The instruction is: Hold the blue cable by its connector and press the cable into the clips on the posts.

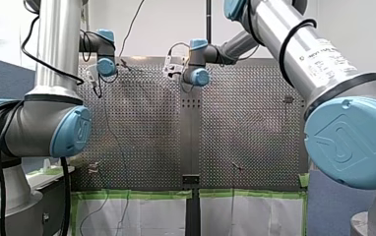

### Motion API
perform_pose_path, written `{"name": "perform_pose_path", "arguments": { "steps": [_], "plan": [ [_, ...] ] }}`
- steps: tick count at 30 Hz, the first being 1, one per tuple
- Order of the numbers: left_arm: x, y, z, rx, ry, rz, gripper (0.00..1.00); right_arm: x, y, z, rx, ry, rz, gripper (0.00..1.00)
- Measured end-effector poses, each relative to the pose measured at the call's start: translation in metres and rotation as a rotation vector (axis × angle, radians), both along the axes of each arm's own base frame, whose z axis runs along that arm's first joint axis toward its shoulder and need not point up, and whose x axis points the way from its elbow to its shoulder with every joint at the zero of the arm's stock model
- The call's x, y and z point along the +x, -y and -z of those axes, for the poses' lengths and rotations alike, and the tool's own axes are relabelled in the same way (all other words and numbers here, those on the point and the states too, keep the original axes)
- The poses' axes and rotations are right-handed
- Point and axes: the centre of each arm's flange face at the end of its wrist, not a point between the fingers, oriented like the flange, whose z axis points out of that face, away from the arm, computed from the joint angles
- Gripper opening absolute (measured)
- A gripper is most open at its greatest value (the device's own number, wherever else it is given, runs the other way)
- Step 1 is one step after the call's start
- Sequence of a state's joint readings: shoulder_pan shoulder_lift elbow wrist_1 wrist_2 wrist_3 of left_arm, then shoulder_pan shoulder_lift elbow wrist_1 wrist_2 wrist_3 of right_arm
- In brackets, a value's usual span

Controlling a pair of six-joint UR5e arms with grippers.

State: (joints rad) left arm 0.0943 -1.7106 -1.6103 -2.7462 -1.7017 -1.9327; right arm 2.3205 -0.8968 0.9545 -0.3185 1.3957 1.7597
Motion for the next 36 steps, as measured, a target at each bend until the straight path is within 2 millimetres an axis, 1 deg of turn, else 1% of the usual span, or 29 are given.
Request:
{"name": "perform_pose_path", "arguments": {
  "steps": [2,3,4,6,7,8,9,10,11,12,13,15,16,17,18,25,29,32,36],
  "plan": [
    [0.000,0.000,0.000,0.002,-0.001,0.003,0.00,0.001,0.001,-0.008,-0.010,0.009,-0.001,0.02],
    [0.000,0.000,0.000,0.006,-0.004,0.003,0.04,0.001,0.001,-0.011,-0.013,0.012,-0.001,0.02],
    [0.000,0.000,0.001,0.010,-0.007,0.001,0.04,0.001,0.002,-0.013,-0.015,0.014,-0.001,0.02],
    [-0.001,-0.001,0.002,0.018,-0.016,-0.010,0.18,0.001,0.002,-0.015,-0.017,0.015,-0.001,0.02],
    [-0.002,-0.002,0.002,0.019,-0.020,-0.016,0.18,0.001,0.002,-0.015,-0.017,0.015,-0.002,0.02],
    [-0.002,-0.002,0.003,0.018,-0.025,-0.022,0.24,0.001,0.002,-0.016,-0.017,0.014,-0.002,0.02],
    [-0.003,-0.003,0.003,0.015,-0.032,-0.030,0.27,0.001,0.001,-0.016,-0.016,0.013,-0.003,0.02],
    [-0.003,-0.004,0.004,0.012,-0.037,-0.035,0.27,0.001,0.001,-0.016,-0.016,0.012,-0.003,0.02],
    [-0.004,-0.004,0.005,0.009,-0.043,-0.038,0.33,0.001,0.001,-0.016,-0.015,0.010,-0.003,0.02],
    [-0.005,-0.004,0.006,0.005,-0.053,-0.041,0.37,0.001,0.001,-0.015,-0.014,0.009,-0.003,0.02],
    [-0.006,-0.005,0.007,0.002,-0.059,-0.042,0.37,0.001,0.001,-0.015,-0.013,0.007,-0.003,0.02],
    [-0.006,-0.005,0.008,0.002,-0.070,-0.040,0.80,0.001,0.001,-0.015,-0.012,0.005,-0.003,0.02],
    [-0.007,-0.005,0.009,0.005,-0.075,-0.037,0.80,0.001,0.001,-0.015,-0.012,0.003,-0.002,0.02],
    [-0.007,-0.004,0.009,0.009,-0.082,-0.035,0.97,0.001,0.001,-0.015,-0.011,0.003,-0.002,0.02],
    [-0.008,-0.004,0.010,0.014,-0.093,-0.035,1.00,0.001,0.001,-0.015,-0.011,0.002,-0.002,0.02],
    [-0.014,-0.010,0.017,0.041,-0.166,-0.087,1.00,0.000,0.002,-0.014,-0.009,-0.002,-0.001,0.02],
    [-0.020,-0.007,0.017,0.029,-0.191,-0.077,1.00,-0.001,0.003,-0.014,-0.008,-0.003,0.001,0.02],
    [-0.027,-0.003,0.016,0.019,-0.204,-0.065,1.00,-0.002,0.004,-0.014,-0.008,-0.004,0.002,0.02],
    [-0.042,0.001,0.017,-0.005,-0.229,-0.035,1.00,-0.003,0.005,-0.014,-0.009,-0.004,0.004,0.02]
  ]
}}
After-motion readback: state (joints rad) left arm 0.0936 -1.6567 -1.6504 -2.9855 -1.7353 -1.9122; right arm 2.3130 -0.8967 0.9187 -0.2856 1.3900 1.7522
